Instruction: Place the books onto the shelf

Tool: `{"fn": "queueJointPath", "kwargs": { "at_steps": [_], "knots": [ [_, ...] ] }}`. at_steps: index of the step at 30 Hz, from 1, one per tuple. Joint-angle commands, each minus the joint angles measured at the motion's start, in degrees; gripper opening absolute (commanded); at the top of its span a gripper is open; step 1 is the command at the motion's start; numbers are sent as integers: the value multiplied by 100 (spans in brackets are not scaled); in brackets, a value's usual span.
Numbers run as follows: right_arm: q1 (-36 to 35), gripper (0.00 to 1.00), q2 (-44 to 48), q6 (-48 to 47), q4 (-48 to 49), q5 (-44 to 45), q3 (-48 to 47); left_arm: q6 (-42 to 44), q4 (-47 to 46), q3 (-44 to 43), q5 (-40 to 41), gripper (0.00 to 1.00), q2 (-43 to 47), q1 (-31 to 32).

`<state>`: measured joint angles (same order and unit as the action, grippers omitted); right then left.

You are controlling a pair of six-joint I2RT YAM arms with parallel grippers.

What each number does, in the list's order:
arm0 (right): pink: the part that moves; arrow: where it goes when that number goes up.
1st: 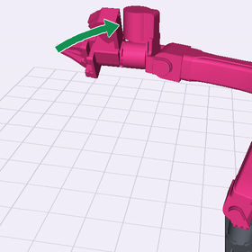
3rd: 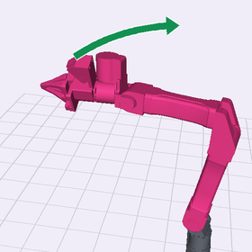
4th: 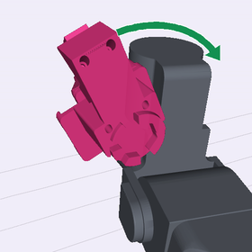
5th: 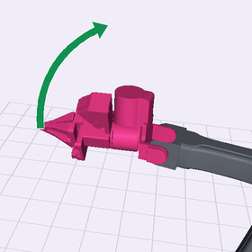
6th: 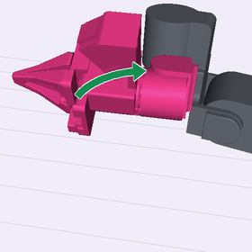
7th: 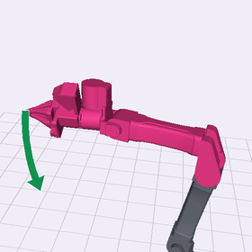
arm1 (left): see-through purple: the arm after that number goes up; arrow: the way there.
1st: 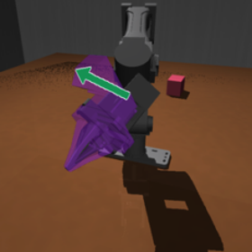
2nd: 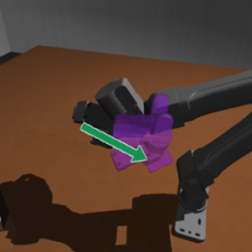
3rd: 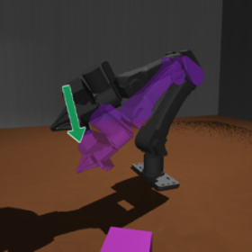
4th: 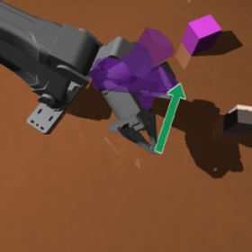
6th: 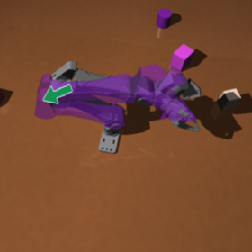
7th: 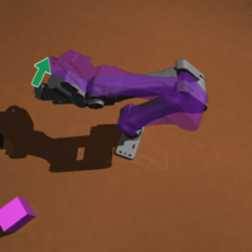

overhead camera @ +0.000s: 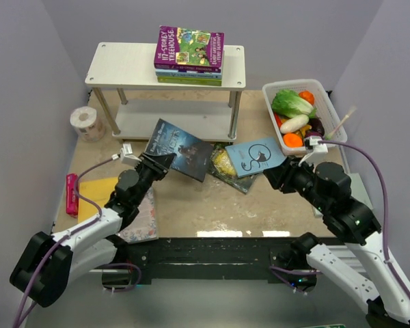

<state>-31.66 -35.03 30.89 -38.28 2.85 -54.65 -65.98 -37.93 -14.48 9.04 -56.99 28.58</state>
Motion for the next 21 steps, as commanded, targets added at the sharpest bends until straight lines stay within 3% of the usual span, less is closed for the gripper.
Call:
{"fn": "queueJointPath", "kwargs": {
  "at_steps": [1, 3, 6, 12, 16, 21],
  "knots": [
    [-16, 38, 268, 4, 84, 444, 130, 76, -1981, -687, -412, 0, 40, -141],
    [-16, 37, 312, -5, 137, 540, 174, -46, -2060, -924, -534, 0, -249, -421],
    [-7, 36, 356, 30, 225, 637, 183, -406, -3215, -1170, -753, 0, -1110, -773],
    [-7, 35, 400, 57, 269, 726, 174, -1127, -4659, -2207, -1360, 0, -3349, -1284],
    [-16, 34, 453, 92, 234, 795, 201, -1427, -4952, -2857, -1449, 0, -4222, -1399],
    [-7, 34, 532, 171, 190, 813, 253, -1322, -4584, -3465, -1238, 0, -4794, -1416]
  ]
}}
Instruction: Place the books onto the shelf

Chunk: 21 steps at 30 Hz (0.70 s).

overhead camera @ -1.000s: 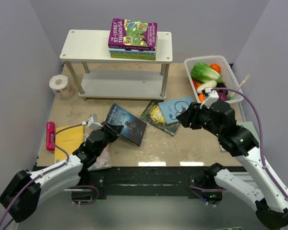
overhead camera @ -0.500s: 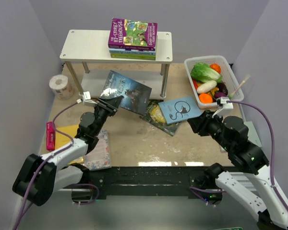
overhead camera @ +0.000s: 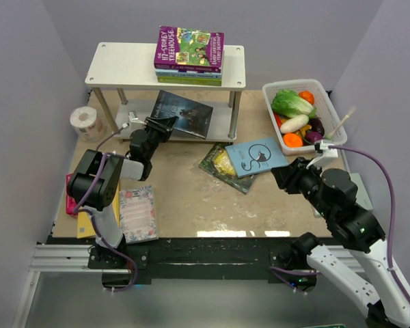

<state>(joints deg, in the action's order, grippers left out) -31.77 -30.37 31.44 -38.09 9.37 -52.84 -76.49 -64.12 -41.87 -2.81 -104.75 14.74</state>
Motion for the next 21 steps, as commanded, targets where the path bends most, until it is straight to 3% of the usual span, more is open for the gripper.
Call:
{"fn": "queueJointPath", "kwargs": {
  "at_steps": [1, 7, 21],
  "knots": [
    [-5, 34, 66, 117, 135, 162, 72, -209, -1903, -787, -62, 0, -63, -33],
    [4, 36, 14, 196, 108, 136, 142, -33, -1078, -657, 201, 3, -107, -33],
    [-5, 40, -48, 327, 275, -75, 353, 142, 1049, -225, 263, 55, 104, -33]
  ]
}}
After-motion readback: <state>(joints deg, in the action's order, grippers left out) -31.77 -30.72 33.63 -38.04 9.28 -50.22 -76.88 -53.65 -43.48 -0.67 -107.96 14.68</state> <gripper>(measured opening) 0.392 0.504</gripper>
